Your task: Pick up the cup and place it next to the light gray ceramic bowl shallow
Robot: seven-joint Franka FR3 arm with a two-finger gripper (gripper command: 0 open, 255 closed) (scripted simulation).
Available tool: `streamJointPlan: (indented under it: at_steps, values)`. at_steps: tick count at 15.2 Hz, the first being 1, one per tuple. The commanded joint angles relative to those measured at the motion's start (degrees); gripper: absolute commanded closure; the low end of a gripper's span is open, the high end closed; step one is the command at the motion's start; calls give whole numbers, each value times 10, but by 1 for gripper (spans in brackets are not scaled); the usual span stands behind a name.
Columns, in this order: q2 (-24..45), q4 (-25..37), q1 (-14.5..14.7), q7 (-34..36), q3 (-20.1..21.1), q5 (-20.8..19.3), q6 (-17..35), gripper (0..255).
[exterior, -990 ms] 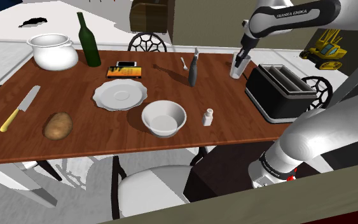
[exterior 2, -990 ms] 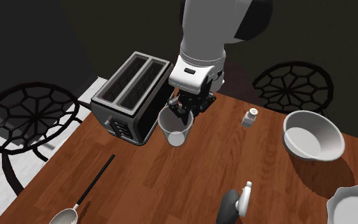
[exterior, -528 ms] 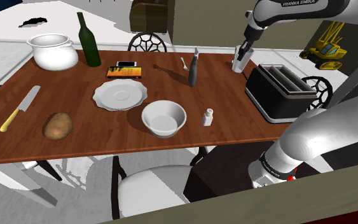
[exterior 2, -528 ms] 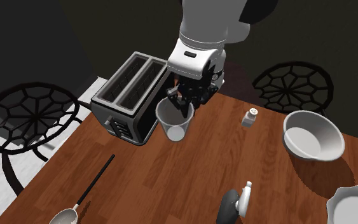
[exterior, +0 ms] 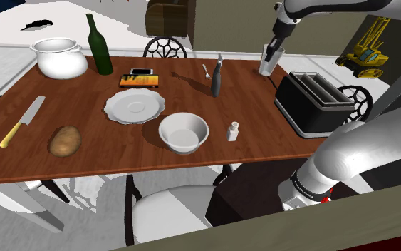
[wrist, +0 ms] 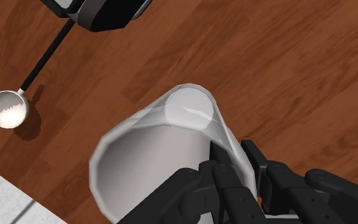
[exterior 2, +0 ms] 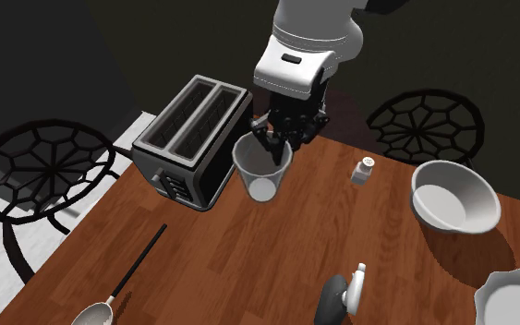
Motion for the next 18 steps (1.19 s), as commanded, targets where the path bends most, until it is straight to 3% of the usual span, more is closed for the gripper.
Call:
streamJointPlan:
  at_steps: [1, 10, 18]
  values:
    - [14, 12, 10, 22, 16, 6, 0, 255]
    - [103, 91, 56, 125, 86, 30, -5, 255]
    - [210, 208, 93, 208, 137, 38, -26, 255]
